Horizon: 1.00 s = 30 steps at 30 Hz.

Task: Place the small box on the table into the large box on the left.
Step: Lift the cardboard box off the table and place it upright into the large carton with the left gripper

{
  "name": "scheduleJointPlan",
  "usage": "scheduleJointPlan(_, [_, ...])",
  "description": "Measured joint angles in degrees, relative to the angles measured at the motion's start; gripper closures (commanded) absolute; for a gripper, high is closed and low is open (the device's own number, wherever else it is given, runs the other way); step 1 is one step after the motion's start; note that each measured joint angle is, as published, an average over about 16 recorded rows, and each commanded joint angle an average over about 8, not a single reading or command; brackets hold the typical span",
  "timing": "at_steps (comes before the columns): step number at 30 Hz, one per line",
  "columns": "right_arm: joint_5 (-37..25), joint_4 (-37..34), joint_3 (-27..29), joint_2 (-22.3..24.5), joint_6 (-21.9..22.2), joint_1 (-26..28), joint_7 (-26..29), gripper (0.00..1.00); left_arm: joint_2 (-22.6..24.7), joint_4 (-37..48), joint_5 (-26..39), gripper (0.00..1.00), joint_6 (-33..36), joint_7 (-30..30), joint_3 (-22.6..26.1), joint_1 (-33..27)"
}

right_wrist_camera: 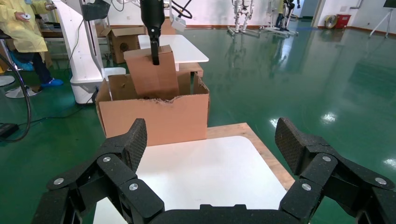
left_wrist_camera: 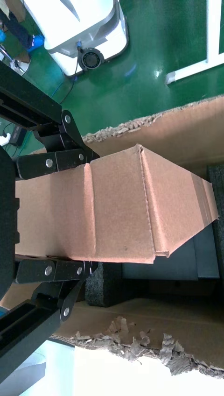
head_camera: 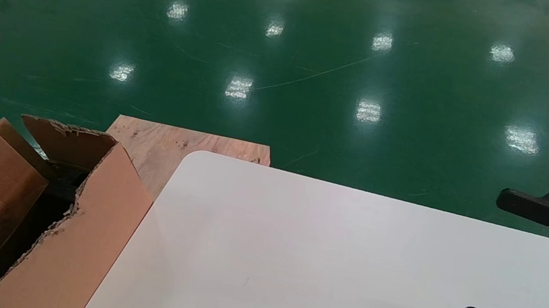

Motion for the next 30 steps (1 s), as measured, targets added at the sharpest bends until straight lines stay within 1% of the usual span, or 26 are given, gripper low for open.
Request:
scheduleJointPlan(16, [0.0, 0.0, -0.01, 0.0, 0.0, 0.0, 0.0, 0.0, 2.81, 10.02, -3.18, 1.0, -3.04, 5.32, -0.95, 11.14])
scheduleJointPlan(30, [0.01, 0.0, -0.01, 0.01, 0.01, 0.0, -0.01, 0.0, 5.16, 18.31, -6.1, 1.0, -3.09, 9.4, -2.23, 18.23])
